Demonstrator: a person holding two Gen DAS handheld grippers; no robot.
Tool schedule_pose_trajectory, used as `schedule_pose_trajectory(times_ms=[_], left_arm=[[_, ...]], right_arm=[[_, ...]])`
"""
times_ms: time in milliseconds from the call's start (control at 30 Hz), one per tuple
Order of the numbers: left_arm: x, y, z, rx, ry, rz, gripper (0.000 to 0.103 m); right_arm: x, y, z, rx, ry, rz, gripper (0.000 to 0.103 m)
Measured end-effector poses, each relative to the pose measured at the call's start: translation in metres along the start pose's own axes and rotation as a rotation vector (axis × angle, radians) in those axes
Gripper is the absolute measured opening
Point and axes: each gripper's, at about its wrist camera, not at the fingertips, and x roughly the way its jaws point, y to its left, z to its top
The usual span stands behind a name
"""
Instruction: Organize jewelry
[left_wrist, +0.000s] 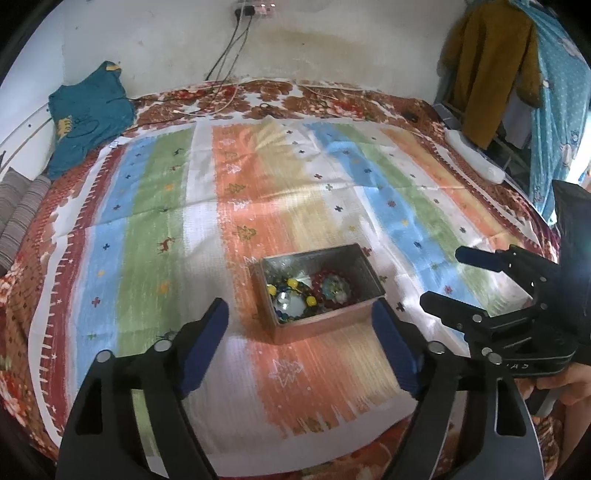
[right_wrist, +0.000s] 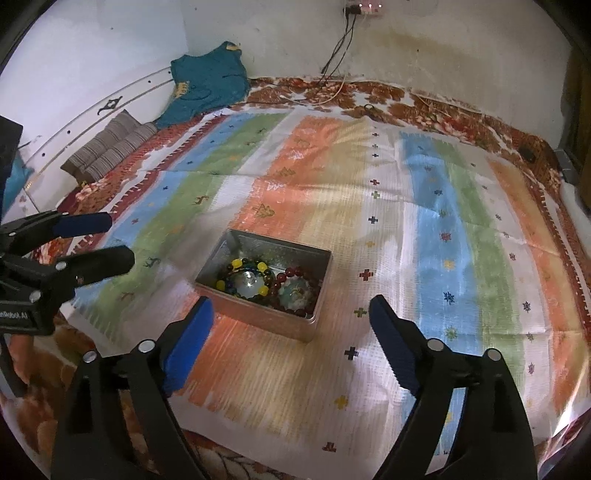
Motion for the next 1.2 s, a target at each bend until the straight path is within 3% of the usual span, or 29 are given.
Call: schedule_pose_trajectory(times_ms=[167,633,1200], left_arm=[[-0.005,-0.006,-0.009,0.03,-0.036,0.071,0.097],[-0.02,-0.008,-0.016,0.02,-0.101,0.111,0.097],[-0.02,-0.014,-0.019,0.037,-0.097,0.095,0.097]], right_arm=[[-0.006,0.0,-0.005,-0.001,-0.018,-0.012,0.093],[-0.014,0.004,-0.016,-0.018,-0.032,-0.005,0.096],[-0.02,0.003,-0.019,-0.014,-0.053,-0.008,0.096]])
